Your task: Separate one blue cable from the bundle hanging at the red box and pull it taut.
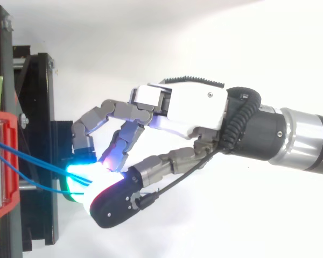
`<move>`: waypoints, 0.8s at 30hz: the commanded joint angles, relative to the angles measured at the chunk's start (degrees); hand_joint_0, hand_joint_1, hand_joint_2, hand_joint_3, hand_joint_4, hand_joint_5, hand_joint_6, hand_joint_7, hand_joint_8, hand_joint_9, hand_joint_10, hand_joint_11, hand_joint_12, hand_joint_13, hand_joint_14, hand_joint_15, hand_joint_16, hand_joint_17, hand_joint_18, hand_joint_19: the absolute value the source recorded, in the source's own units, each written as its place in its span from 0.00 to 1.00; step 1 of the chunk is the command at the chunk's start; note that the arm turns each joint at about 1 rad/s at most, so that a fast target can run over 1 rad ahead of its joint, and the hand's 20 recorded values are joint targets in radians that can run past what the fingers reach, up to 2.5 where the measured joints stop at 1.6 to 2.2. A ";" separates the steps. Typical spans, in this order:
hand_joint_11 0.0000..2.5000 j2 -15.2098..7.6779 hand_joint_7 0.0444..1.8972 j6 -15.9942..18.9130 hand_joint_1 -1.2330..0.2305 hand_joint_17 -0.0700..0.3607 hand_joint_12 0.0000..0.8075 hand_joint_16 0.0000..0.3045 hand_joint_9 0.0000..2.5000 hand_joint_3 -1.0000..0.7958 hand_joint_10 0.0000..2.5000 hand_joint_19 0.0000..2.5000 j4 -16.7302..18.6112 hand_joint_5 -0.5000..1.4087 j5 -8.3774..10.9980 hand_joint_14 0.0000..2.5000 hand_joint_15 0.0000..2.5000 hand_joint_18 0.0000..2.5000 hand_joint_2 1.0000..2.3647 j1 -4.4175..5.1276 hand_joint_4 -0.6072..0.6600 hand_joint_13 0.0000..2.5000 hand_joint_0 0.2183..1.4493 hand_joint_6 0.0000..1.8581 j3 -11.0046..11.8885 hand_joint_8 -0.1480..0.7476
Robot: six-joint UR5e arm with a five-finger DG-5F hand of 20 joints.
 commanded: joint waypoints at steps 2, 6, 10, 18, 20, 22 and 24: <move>0.39 0.00 0.58 0.01 0.35 0.38 0.43 0.13 0.50 0.33 0.01 0.27 -0.18 0.19 0.00 0.01 0.25 0.36 0.01 0.00 0.49 0.42 0.34 0.47 0.00 0.55; 0.40 0.00 0.63 0.01 0.25 0.38 0.44 0.14 0.49 0.43 0.01 0.26 0.08 0.19 -0.09 0.01 0.25 0.35 0.01 -0.18 0.46 0.41 0.36 0.48 0.00 0.55; 0.40 0.00 0.63 0.01 0.20 0.38 0.43 0.14 0.47 0.42 0.01 0.25 -0.18 0.18 -0.09 0.01 0.25 0.35 0.01 -0.18 0.41 0.40 0.42 0.50 0.00 0.54; 0.47 0.00 0.60 -0.43 0.20 0.37 0.42 0.13 0.47 0.28 0.01 0.25 -0.27 0.17 0.09 0.01 0.25 0.33 0.00 0.09 0.38 0.38 0.51 0.51 -0.62 0.52; 0.47 0.00 0.59 -0.34 0.21 0.37 0.42 0.13 0.47 0.28 0.01 0.24 -0.27 0.17 0.00 0.01 0.24 0.33 0.00 0.17 0.37 0.38 0.52 0.51 -0.62 0.51; 0.47 0.00 0.58 -0.34 0.21 0.37 0.42 0.13 0.47 0.28 0.01 0.24 -0.27 0.17 -0.09 0.01 0.24 0.33 0.00 0.09 0.37 0.38 0.51 0.51 -0.62 0.51; 0.46 0.00 0.57 -0.34 0.19 0.37 0.42 0.13 0.46 0.28 0.01 0.23 -0.27 0.17 -0.09 0.01 0.24 0.34 0.00 0.00 0.37 0.38 0.50 0.51 -0.53 0.51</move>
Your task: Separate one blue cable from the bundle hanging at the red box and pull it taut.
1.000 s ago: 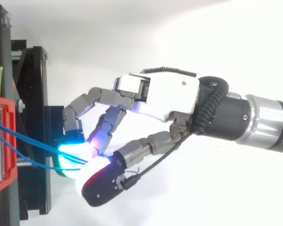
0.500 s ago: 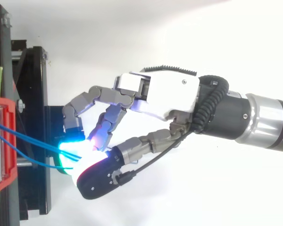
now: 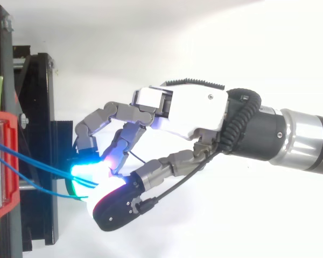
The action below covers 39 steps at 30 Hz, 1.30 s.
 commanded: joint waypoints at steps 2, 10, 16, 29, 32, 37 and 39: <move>0.46 0.01 0.56 0.02 0.20 0.37 0.42 0.13 0.46 0.28 0.01 0.23 0.10 0.17 -0.05 0.01 0.24 0.34 0.00 -0.08 0.38 0.38 0.50 0.51 -0.05 0.50; 0.45 0.01 0.56 0.10 0.18 0.36 0.42 0.12 0.45 0.28 0.01 0.22 -0.17 0.18 -0.05 0.01 0.24 0.34 0.00 -0.25 0.40 0.38 0.46 0.51 -0.05 0.49; 0.44 0.01 0.55 0.02 0.16 0.36 0.41 0.12 0.44 0.28 0.01 0.21 0.10 0.18 -0.05 0.01 0.23 0.34 0.00 -0.25 0.40 0.37 0.44 0.51 -0.05 0.48; 0.42 0.01 0.53 0.10 0.13 0.36 0.41 0.12 0.43 0.28 0.01 0.22 0.36 0.18 -0.05 0.01 0.23 0.32 0.00 -0.34 0.43 0.36 0.31 0.50 -0.05 0.47; 0.42 0.01 0.52 0.02 0.16 0.38 0.43 0.14 0.44 0.28 0.01 0.22 0.36 0.18 -0.05 0.01 0.23 0.33 0.00 -0.34 0.47 0.37 0.24 0.48 -0.05 0.49; 0.40 0.01 0.48 -0.07 0.37 0.40 0.45 0.15 0.48 0.28 0.01 0.24 0.27 0.18 -0.05 0.01 0.23 0.35 0.00 -0.34 0.50 0.38 0.22 0.46 -0.05 0.50; 0.41 0.01 0.52 -0.07 0.42 0.37 0.42 0.13 0.48 0.28 0.01 0.26 0.19 0.18 -0.05 0.01 0.24 0.34 0.00 -0.34 0.48 0.38 0.31 0.45 -0.05 0.48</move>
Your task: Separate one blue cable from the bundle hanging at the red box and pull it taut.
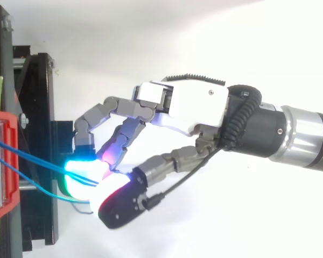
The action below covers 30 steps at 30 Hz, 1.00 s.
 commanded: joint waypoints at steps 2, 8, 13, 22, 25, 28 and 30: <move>0.41 0.00 0.54 -0.03 0.42 0.37 0.42 0.13 0.48 0.28 0.01 0.26 -0.13 0.18 0.00 0.01 0.24 0.34 0.00 -0.02 0.47 0.39 0.35 0.46 -0.01 0.48; 0.41 0.00 0.55 -0.03 0.32 0.39 0.46 0.14 0.47 0.42 0.01 0.25 -0.05 0.18 0.00 0.01 0.23 0.36 0.01 -0.02 0.50 0.39 0.34 0.48 -0.01 0.54; 0.43 0.00 0.53 -0.03 0.24 0.38 0.44 0.14 0.44 0.42 0.01 0.25 -0.05 0.16 0.00 0.01 0.24 0.34 0.01 0.06 0.48 0.37 0.38 0.50 -0.01 0.52; 0.42 0.00 0.50 -0.03 0.29 0.38 0.44 0.13 0.45 0.28 0.01 0.25 -0.05 0.17 0.00 0.01 0.24 0.35 0.00 0.06 0.53 0.38 0.32 0.49 -0.01 0.53; 0.41 0.00 0.50 -0.12 0.33 0.38 0.45 0.14 0.47 0.28 0.01 0.25 -0.05 0.18 0.00 0.01 0.24 0.36 0.00 0.06 0.54 0.39 0.27 0.48 -0.01 0.54; 0.41 0.00 0.50 -0.12 0.37 0.39 0.46 0.14 0.48 0.28 0.01 0.26 -0.05 0.18 0.00 0.01 0.23 0.37 0.00 0.06 0.54 0.40 0.25 0.48 -0.01 0.55; 0.41 0.00 0.51 -0.12 0.39 0.39 0.46 0.14 0.49 0.28 0.01 0.26 -0.05 0.18 0.09 0.01 0.23 0.37 0.00 0.06 0.54 0.40 0.25 0.47 -0.01 0.56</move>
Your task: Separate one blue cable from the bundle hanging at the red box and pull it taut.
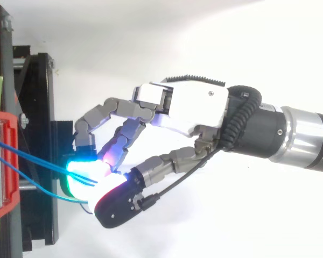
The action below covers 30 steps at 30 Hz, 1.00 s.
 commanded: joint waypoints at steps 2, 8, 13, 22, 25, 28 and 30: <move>0.41 0.00 0.51 -0.01 0.43 0.39 0.46 0.15 0.50 0.28 0.01 0.26 0.00 0.19 0.07 0.01 0.24 0.37 0.00 0.00 0.54 0.40 0.24 0.47 0.00 0.56; 0.41 0.00 0.52 -0.01 0.51 0.38 0.45 0.14 0.50 0.28 0.01 0.27 0.09 0.19 0.07 0.01 0.24 0.37 0.00 0.00 0.53 0.40 0.29 0.46 0.00 0.54; 0.41 0.00 0.52 -0.01 0.32 0.42 0.49 0.16 0.49 0.43 0.01 0.26 0.09 0.18 0.07 0.01 0.24 0.38 0.01 0.00 0.52 0.40 0.32 0.46 0.00 0.56; 0.43 0.00 0.54 -0.01 0.21 0.39 0.44 0.14 0.44 0.47 0.01 0.25 0.09 0.16 -0.02 0.01 0.24 0.34 0.01 0.00 0.48 0.37 0.41 0.49 0.00 0.52; 0.44 0.00 0.55 -0.01 0.20 0.39 0.44 0.14 0.44 0.49 0.01 0.26 0.09 0.16 0.07 0.01 0.24 0.33 0.02 0.00 0.49 0.37 0.45 0.50 0.00 0.53; 0.44 0.00 0.52 -0.01 0.20 0.39 0.43 0.14 0.43 0.45 0.01 0.26 0.09 0.16 -0.02 0.01 0.24 0.33 0.01 0.00 0.50 0.37 0.49 0.50 0.00 0.51; 0.44 0.00 0.51 -0.01 0.17 0.39 0.43 0.14 0.43 0.34 0.01 0.24 0.09 0.16 0.07 0.01 0.23 0.33 0.01 0.00 0.50 0.37 0.50 0.50 0.00 0.50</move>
